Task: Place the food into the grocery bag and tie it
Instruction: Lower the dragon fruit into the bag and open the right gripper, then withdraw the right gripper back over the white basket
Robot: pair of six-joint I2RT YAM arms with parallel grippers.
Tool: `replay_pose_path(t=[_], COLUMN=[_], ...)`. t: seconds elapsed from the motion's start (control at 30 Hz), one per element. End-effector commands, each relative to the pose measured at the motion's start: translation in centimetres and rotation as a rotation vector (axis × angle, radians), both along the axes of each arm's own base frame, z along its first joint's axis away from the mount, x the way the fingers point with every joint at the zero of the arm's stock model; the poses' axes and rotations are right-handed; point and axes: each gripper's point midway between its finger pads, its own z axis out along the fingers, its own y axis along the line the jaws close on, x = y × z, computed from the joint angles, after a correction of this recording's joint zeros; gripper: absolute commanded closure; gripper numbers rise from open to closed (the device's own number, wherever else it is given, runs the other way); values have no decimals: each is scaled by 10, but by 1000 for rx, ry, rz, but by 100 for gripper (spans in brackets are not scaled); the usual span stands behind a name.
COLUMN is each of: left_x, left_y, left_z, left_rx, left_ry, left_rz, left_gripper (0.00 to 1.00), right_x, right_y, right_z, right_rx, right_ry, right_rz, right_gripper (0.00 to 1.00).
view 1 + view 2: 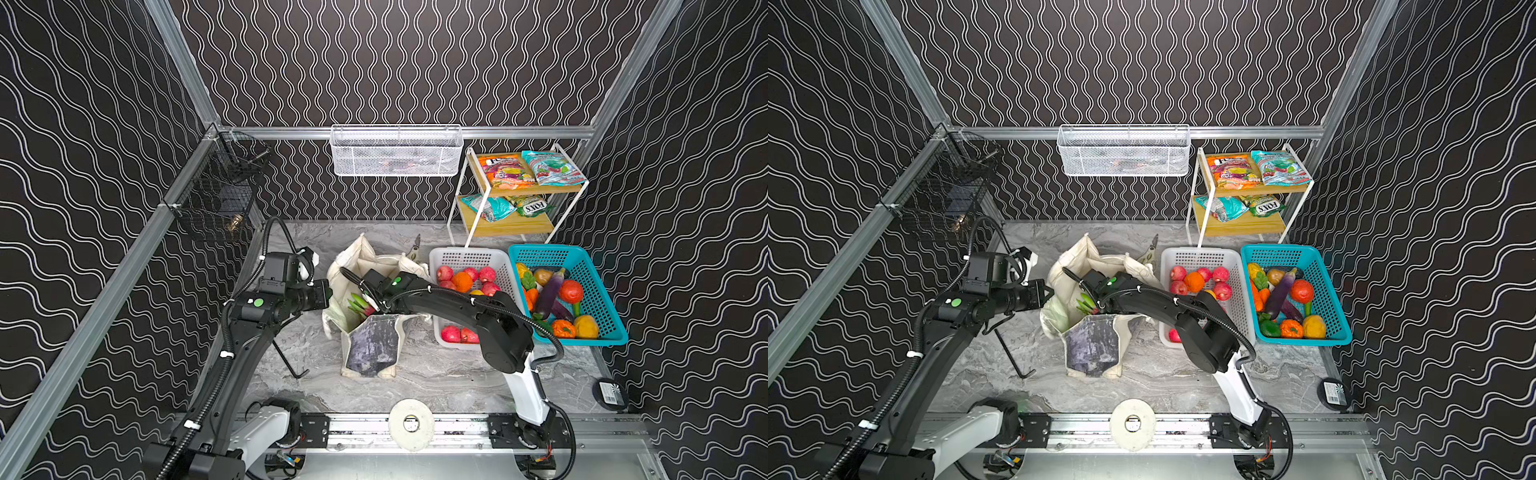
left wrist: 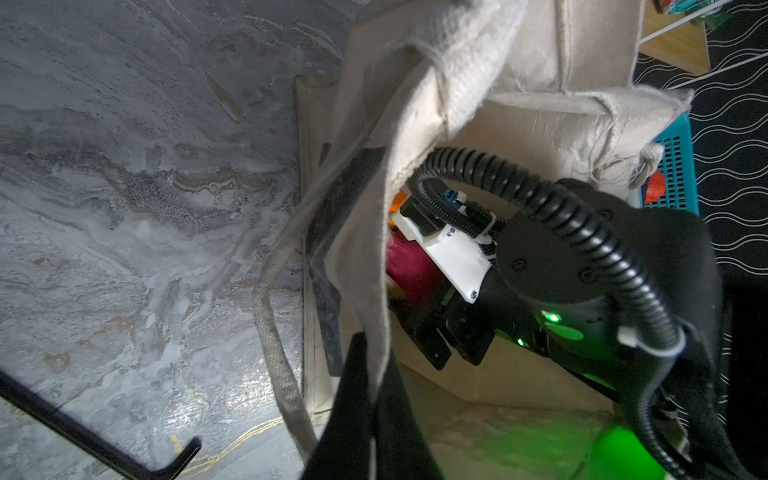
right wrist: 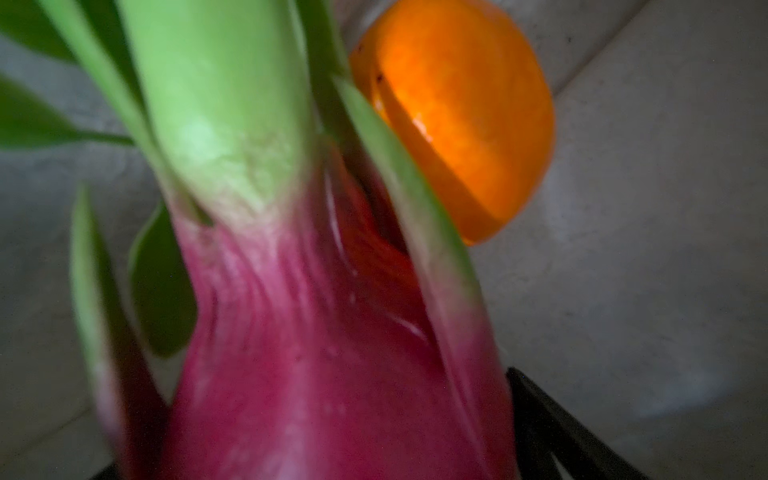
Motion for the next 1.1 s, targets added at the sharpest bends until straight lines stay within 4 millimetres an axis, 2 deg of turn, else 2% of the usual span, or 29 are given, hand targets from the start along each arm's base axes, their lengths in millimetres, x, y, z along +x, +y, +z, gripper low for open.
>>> replay_pose_path(t=[0.0,0.17,0.27,0.37,0.47,0.57,0.67,0.73,0.83,0.87,0.97,1.07], left_x=[1,0,-1,-2,-3,-1,0,0,0,0,-3,-3], left_y=[-2,-3,-5,-7,-8,-9,-10,-10,-10,-10,-9,-9], left_z=[2,0,0,-1,-4,-7,-9,-9,-8,-8,-6,-9], left_rx=[2,-2,-14,-27,-29,-34,-38,-38,-44,-45,-42,-48], left_ry=[-16,-12,-7,1,14,24,33,36,39,42,37,35], left_rz=[-17,-23,-29,-36,-42,-43,-41,-36,-35,-34,-31,-28], left_gripper=[100,100,100,100,100,100,100,100,100,100,100,100], right_x=[-2,-2,0,4,10,14,16,15,13,14,14,13], right_y=[-5,4,11,19,26,27,19,8,-19,-29,-67,-110], right_z=[11,33,57,94,141,191,246,282,320,327,333,321], right_rx=[-12,53,114,196,302,407,504,562,611,616,613,592], right_ry=[-6,-8,-30,-75,-144,-219,-314,-378,-466,-486,-510,-510], right_rz=[-8,-2,-14,-33,-49,-74,-98,-125,-191,-219,-329,-461], right_gripper=[1,1,1,1,1,1,1,1,1,1,1,1])
